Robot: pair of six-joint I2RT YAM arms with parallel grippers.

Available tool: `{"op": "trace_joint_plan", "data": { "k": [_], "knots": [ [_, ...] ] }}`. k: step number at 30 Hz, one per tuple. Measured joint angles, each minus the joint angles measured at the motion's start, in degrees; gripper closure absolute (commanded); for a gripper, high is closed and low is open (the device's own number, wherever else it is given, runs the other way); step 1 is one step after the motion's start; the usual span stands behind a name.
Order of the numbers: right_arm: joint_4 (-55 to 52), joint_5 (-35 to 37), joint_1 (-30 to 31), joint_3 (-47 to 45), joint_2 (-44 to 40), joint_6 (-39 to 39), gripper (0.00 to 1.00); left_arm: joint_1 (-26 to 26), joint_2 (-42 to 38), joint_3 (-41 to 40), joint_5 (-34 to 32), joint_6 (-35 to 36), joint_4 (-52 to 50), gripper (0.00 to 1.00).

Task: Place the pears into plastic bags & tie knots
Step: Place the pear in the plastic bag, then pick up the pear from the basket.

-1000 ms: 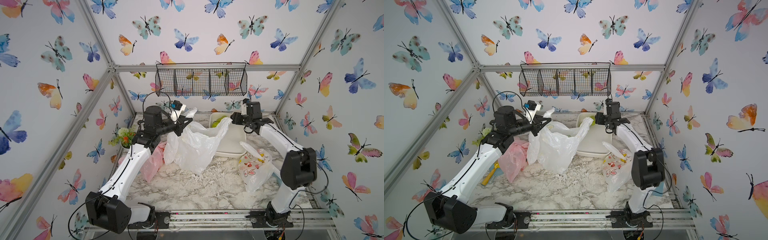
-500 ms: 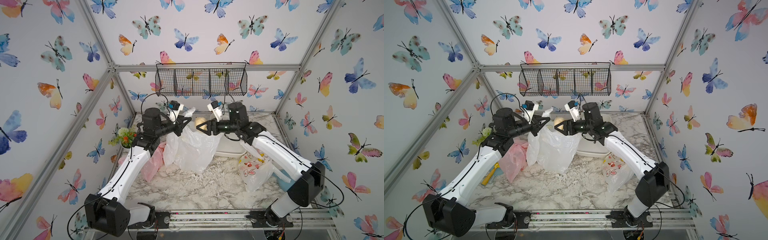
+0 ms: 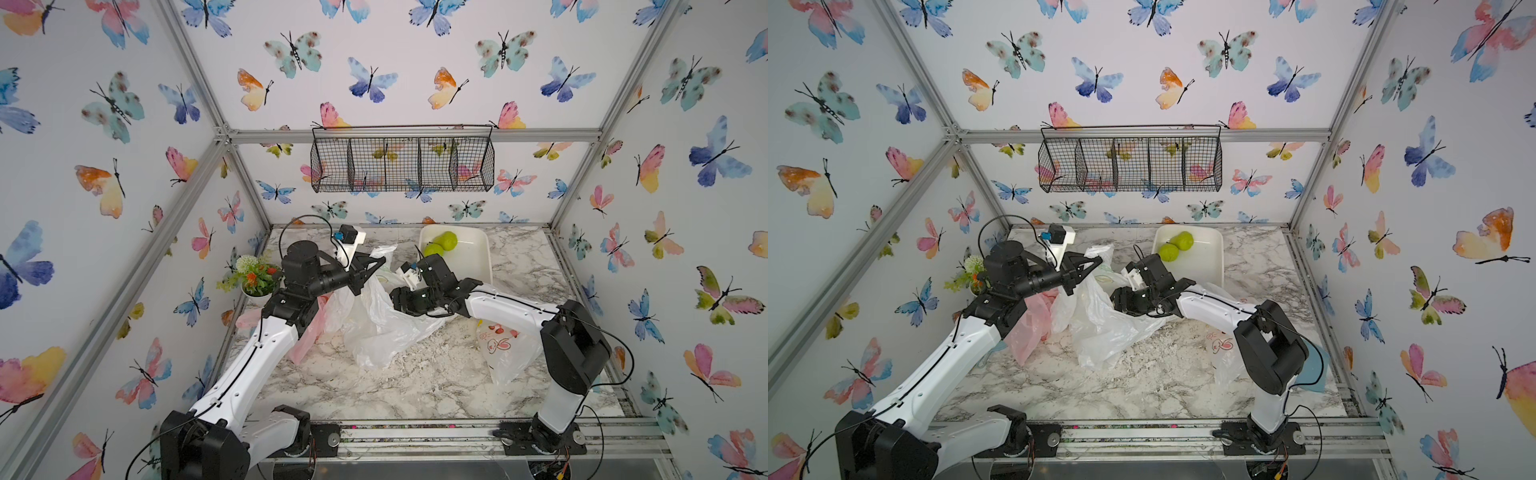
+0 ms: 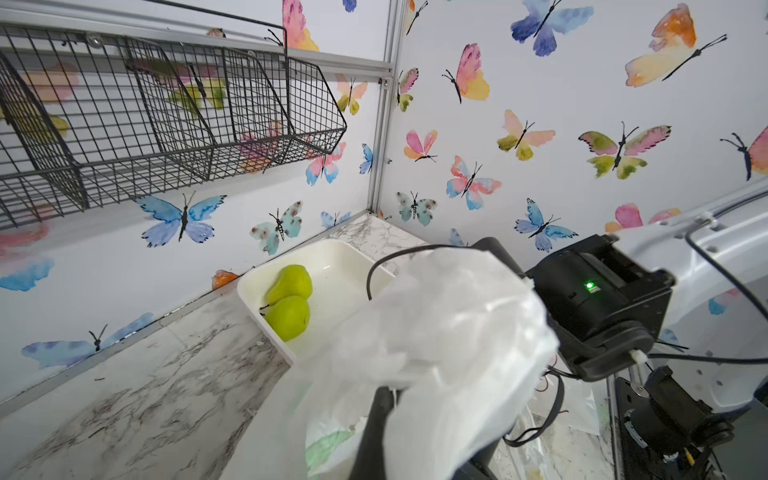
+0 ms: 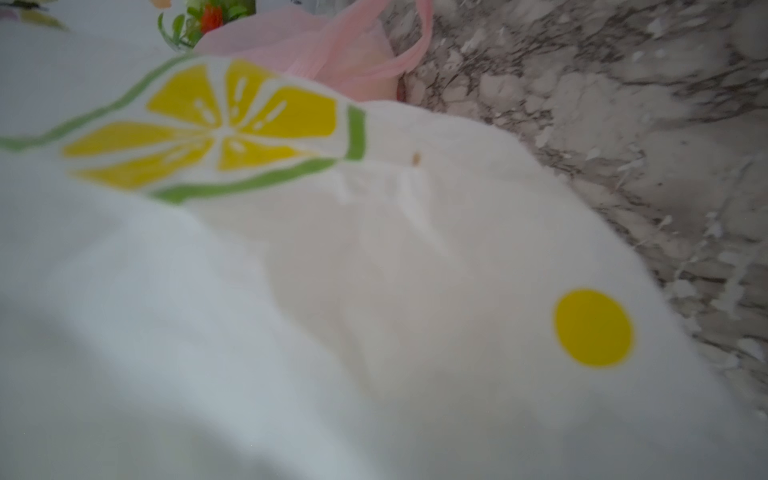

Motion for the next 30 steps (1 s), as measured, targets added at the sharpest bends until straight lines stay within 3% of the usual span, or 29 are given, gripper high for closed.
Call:
{"op": "trace_joint_plan", "data": {
  "k": [2,5,7,11,16,19,21,25,30],
  "knots": [
    [-2.1,6.0,0.7,3.6,2.7,-1.1,0.43,0.0,-0.4,-1.3,0.1,-0.7,0.6,1.0],
    [-5.0,13.1,1.5,7.5,5.1,-4.5,0.15,0.0,-0.6,-1.7,0.0,-1.1,0.6,1.0],
    [-8.0,14.4,1.8,9.4,5.1,-7.6,0.06,0.0,-0.6,-1.7,-0.4,-1.1,0.5,1.0],
    [-13.7,15.5,1.8,14.9,3.3,-14.0,0.03,0.1,-0.5,-0.7,-3.1,-1.1,-0.9,1.0],
    [-17.1,16.9,-0.2,16.7,-6.1,-18.0,0.14,0.2,0.1,-0.1,-6.7,-1.1,-1.7,1.0],
    [-15.8,20.0,-5.9,17.2,-11.3,-18.1,0.27,0.4,0.2,-0.4,-9.0,-1.2,-2.0,1.0],
    [-14.5,23.9,-11.0,17.8,-12.0,-17.8,0.27,0.4,0.0,-0.7,-10.5,-1.3,-2.1,1.0],
    [-11.2,33.0,-18.4,18.3,-6.1,-16.7,0.21,0.8,-1.6,-1.0,-13.8,-0.5,-5.4,1.0],
    [-9.9,35.4,-18.8,18.9,6.7,-14.3,0.15,1.1,-5.2,-1.1,-14.0,1.9,-10.4,1.0]
  ]
}}
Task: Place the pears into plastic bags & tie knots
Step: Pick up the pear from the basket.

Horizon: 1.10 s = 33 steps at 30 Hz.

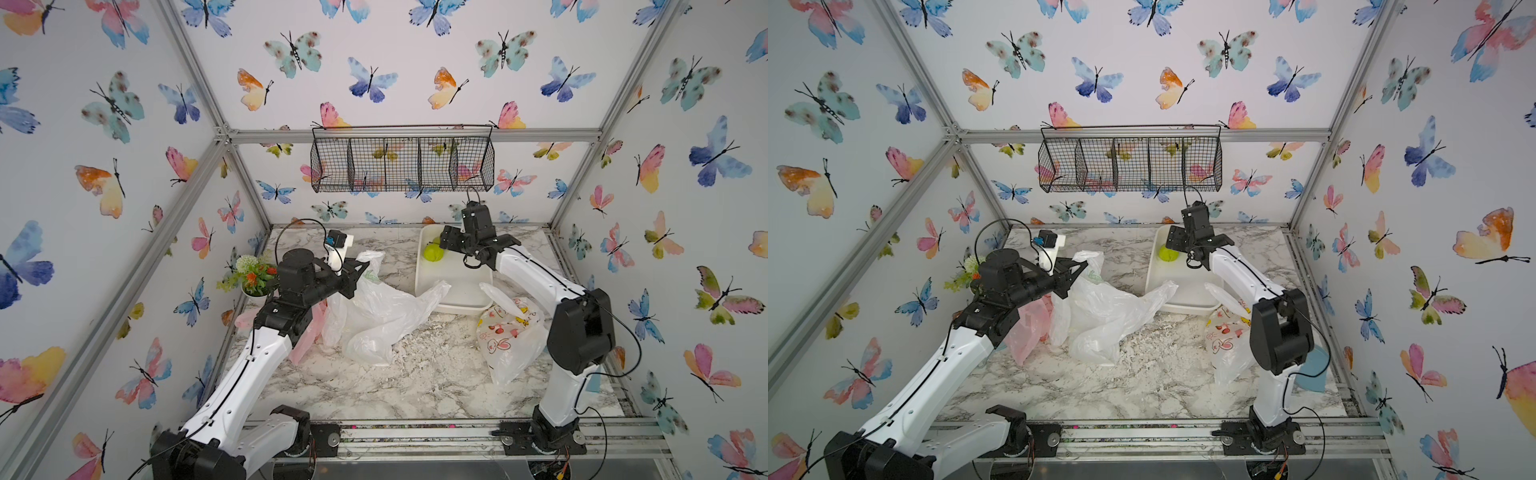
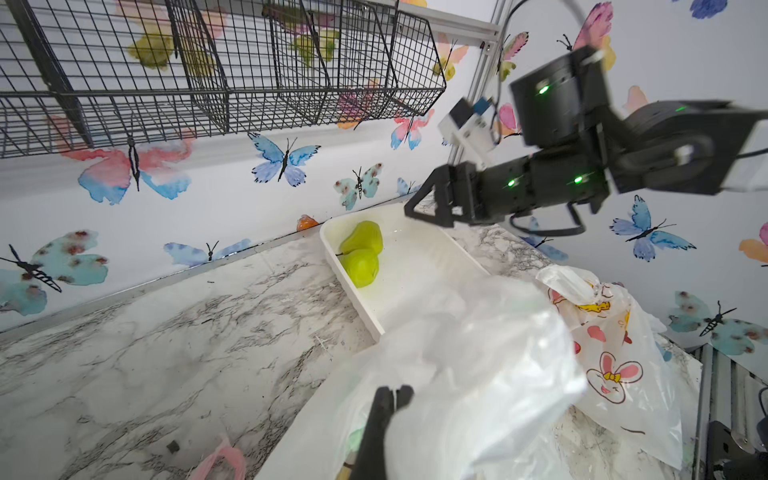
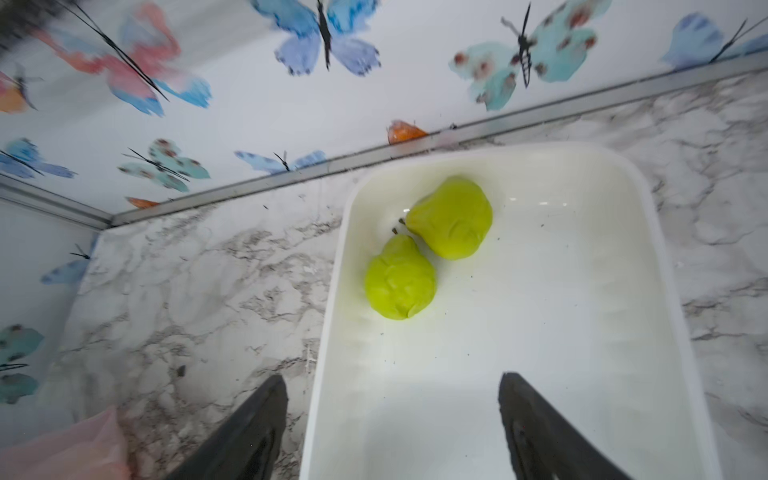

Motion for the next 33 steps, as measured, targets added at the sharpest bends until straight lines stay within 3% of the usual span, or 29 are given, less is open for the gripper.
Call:
{"op": "trace_joint_plan", "data": {
  "k": [5,13,16,19,23,29,33],
  "knots": [
    [0.5,0.2,0.7,3.4,11.0,3.1,0.13,0.0,-0.8,-1.2,1.5,-0.3,-0.2,1.0],
    [1.9,0.2,0.8,17.0,23.5,4.9,0.12,-0.2,0.8,-1.4,4.5,-1.0,-0.1,1.0],
    [2.1,0.4,0.7,21.1,27.5,4.9,0.18,-0.3,1.2,-1.4,4.9,-1.2,-0.1,1.0],
    [3.0,0.3,0.6,21.1,28.9,4.5,0.32,-0.3,1.3,-1.0,5.1,-1.2,-0.1,1.0],
    [6.3,0.3,0.6,17.0,26.5,3.2,0.53,-0.3,1.5,-0.9,5.2,-1.4,0.1,1.0],
    [8.0,-1.0,0.6,8.3,17.8,0.4,0.59,-1.5,2.7,-0.8,5.3,-1.7,0.7,1.0],
    [9.4,-9.2,0.8,-0.7,4.8,-1.5,0.6,-2.2,3.3,0.1,5.1,-1.7,0.7,1.0]
  ]
}}
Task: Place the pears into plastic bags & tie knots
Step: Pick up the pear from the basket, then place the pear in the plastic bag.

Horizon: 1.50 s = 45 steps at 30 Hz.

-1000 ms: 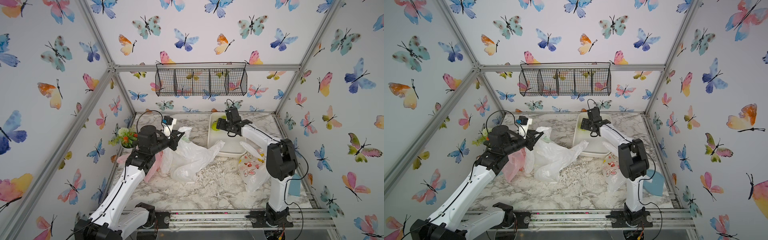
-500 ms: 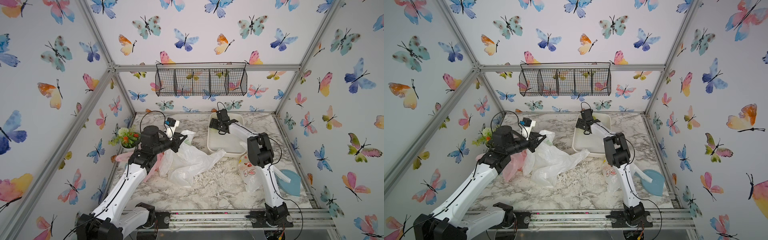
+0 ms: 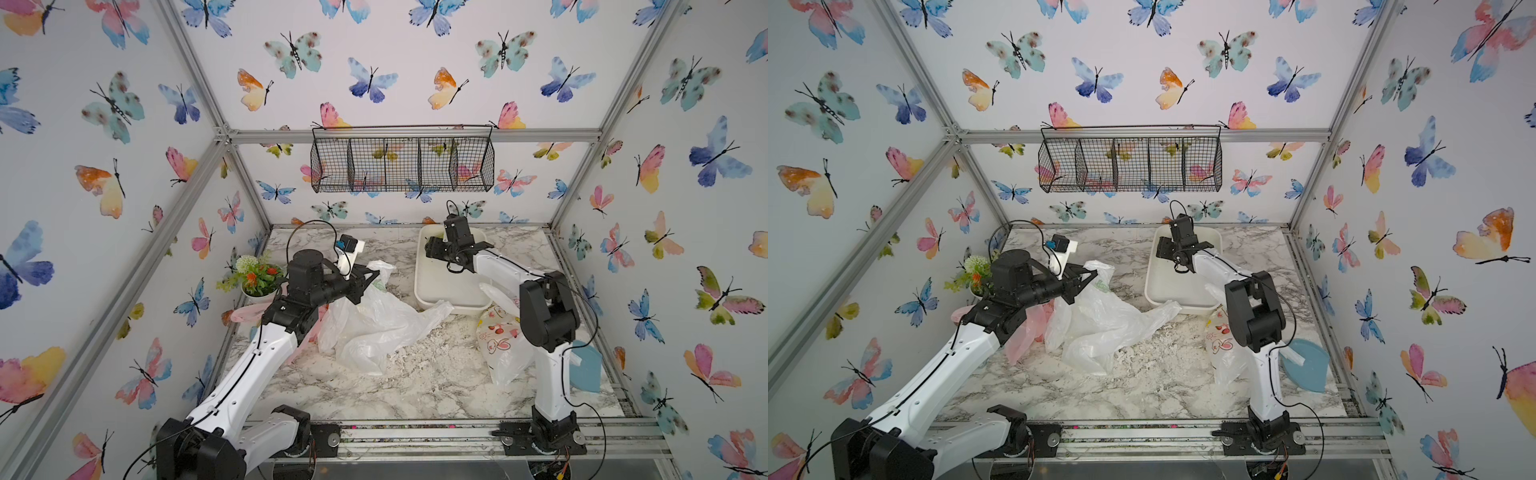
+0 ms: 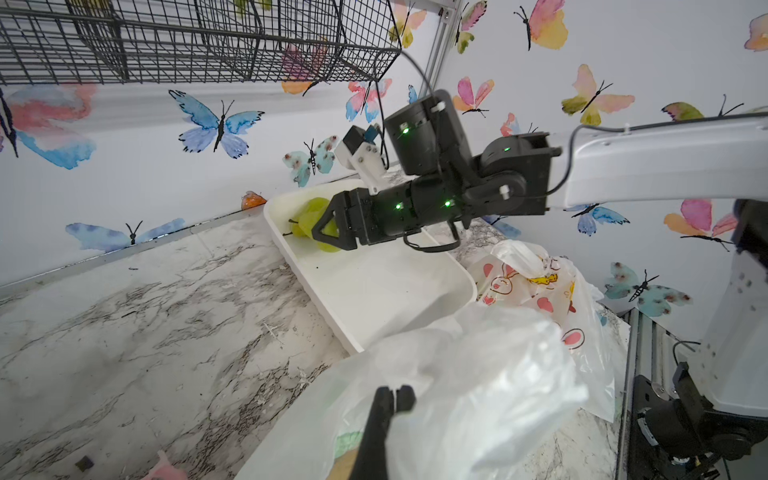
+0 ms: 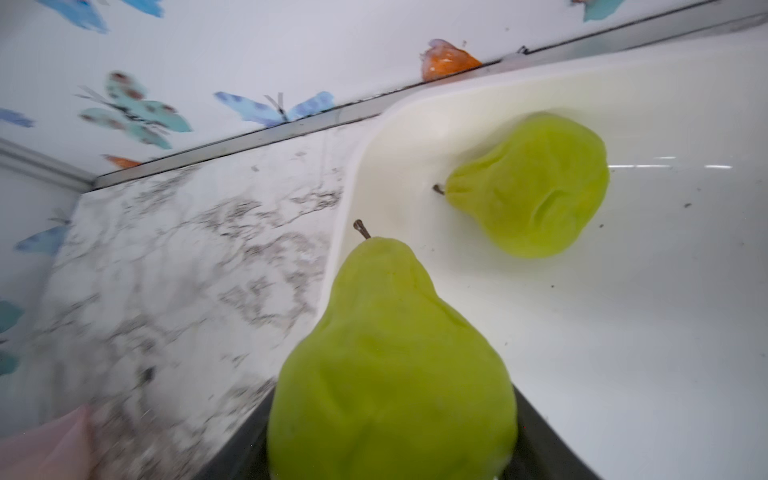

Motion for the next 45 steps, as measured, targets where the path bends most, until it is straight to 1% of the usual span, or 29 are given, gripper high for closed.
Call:
{"op": "trace_joint_plan", "data": {
  "k": [3,6,8,10,14,18,24,28,32,36,41,45],
  "knots": [
    [1.9,-7.1,2.0,-8.1,-13.2,-2.5,0.6,0.0,0.5,1.4,-0.6,0.0,0.0,1.0],
    [3.2,-13.6,8.1,-13.8,-23.9,-5.3,0.61,0.0,1.9,3.2,-1.8,0.0,0.0,1.0],
    [3.7,-18.6,12.3,-17.7,-28.3,-6.4,0.61,0.0,3.0,4.3,-2.4,-0.2,0.0,1.0],
    [3.4,-23.2,15.4,-21.6,-30.5,-6.9,0.62,0.0,3.9,5.1,-2.4,-0.4,0.1,1.0],
    [0.4,-29.9,16.3,-25.6,-28.2,-7.8,0.62,-1.1,4.6,5.6,-2.3,-1.6,0.4,1.0],
    [0.2,-36.2,16.1,-25.2,-24.4,-8.0,0.61,-3.1,4.9,5.6,-2.3,-1.9,-0.6,1.0],
    [3.1,-41.1,16.0,-24.8,-20.8,-4.3,0.65,-3.8,5.0,5.6,-3.5,-1.9,-1.8,1.0],
    [4.6,-41.2,15.6,-30.0,-23.3,-2.1,0.65,-3.8,5.0,5.6,-4.5,-1.6,-3.5,1.0],
    [-1.5,-39.4,13.7,-33.1,-25.9,-2.8,0.65,-3.8,5.0,7.6,-4.5,-1.5,-3.6,1.0],
    [-7.6,-38.9,12.5,-33.0,-26.1,-5.4,0.65,-4.3,5.0,9.9,-4.5,-1.6,-2.6,1.0],
    [-14.0,-39.4,12.3,-32.0,-28.0,-8.2,0.67,-5.9,5.9,10.0,-4.9,-1.7,-2.2,1.0],
    [-14.6,-41.3,12.3,-28.2,-29.7,-8.0,0.68,-7.9,6.9,10.0,-5.2,-1.7,-2.2,1.0]
  ]
}}
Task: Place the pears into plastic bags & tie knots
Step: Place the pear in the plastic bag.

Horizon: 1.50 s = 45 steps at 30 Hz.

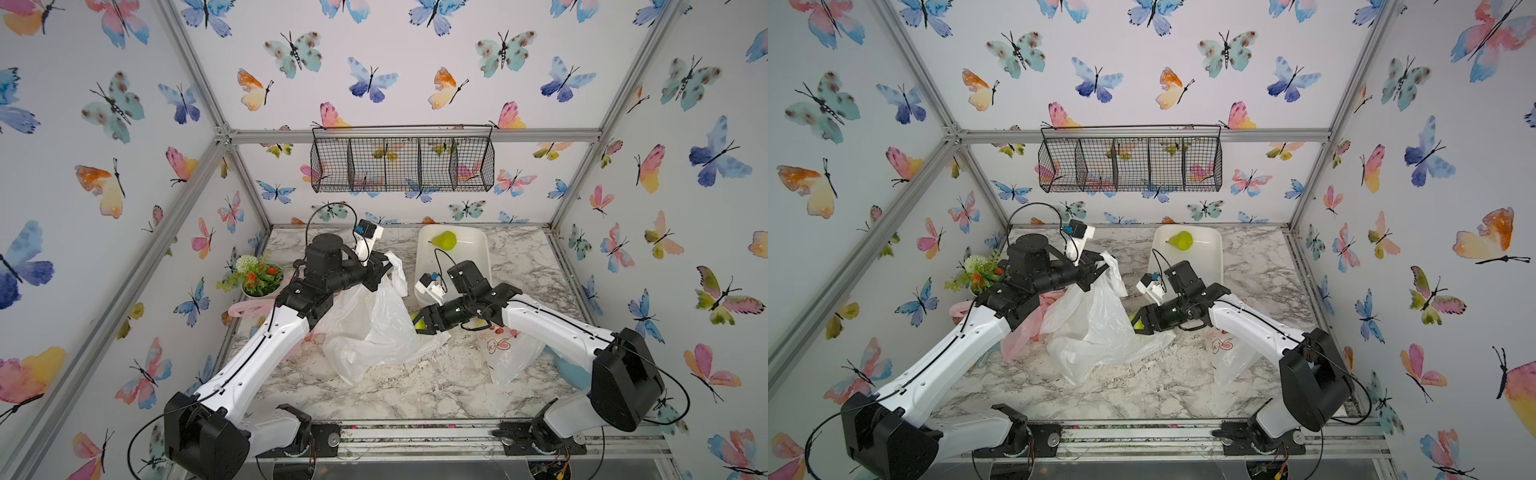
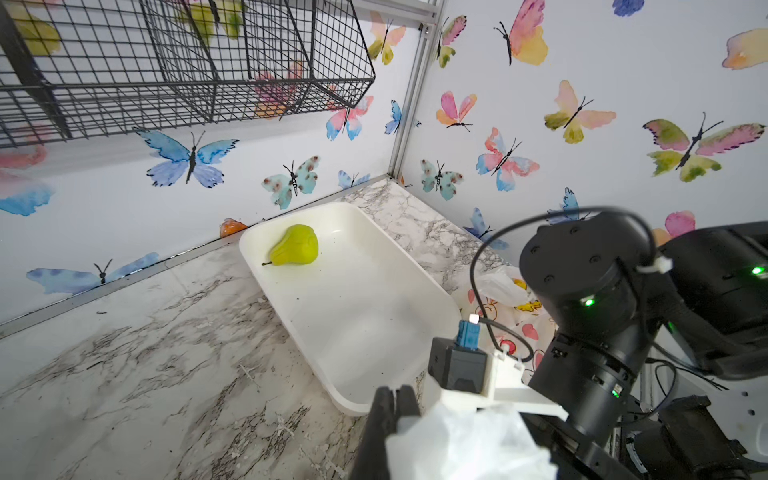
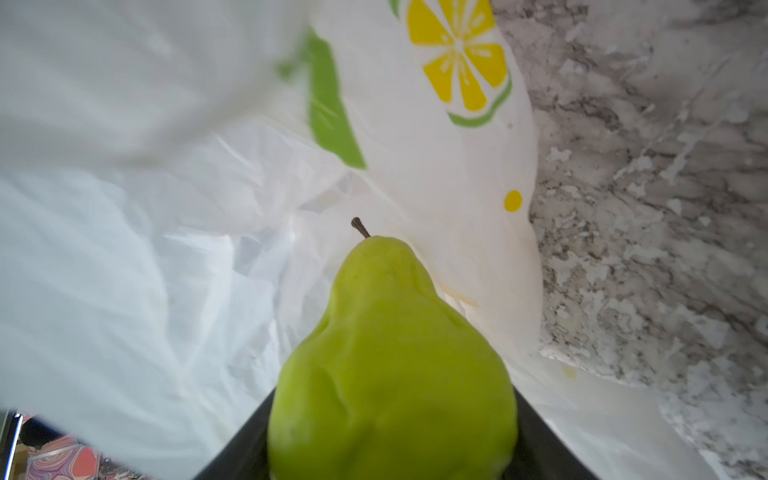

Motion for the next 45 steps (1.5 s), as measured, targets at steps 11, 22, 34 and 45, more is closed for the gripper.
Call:
{"op": "trace_joint_plan", "data": {
  "k": [11,22,34,45],
  "knots": [
    [21.2,-5.5,1.2,2.3,6.4,13.5,0.61,-2.2,0.9,0.2,0.4,-0.2,-0.1,1.0],
    [34.9,13.0,7.8,4.2,16.4,26.3,0.36,-2.2,0.9,-0.2,4.8,-4.2,4.7,1.0],
    [19.4,13.8,8.3,15.4,18.2,14.2,0.13,1.8,-0.3,-1.8,7.8,-5.1,8.8,1.0],
    [10.6,12.7,-2.4,14.3,7.0,7.7,0.14,5.4,-1.8,-4.5,9.0,-5.6,9.4,1.0]
  ]
}}
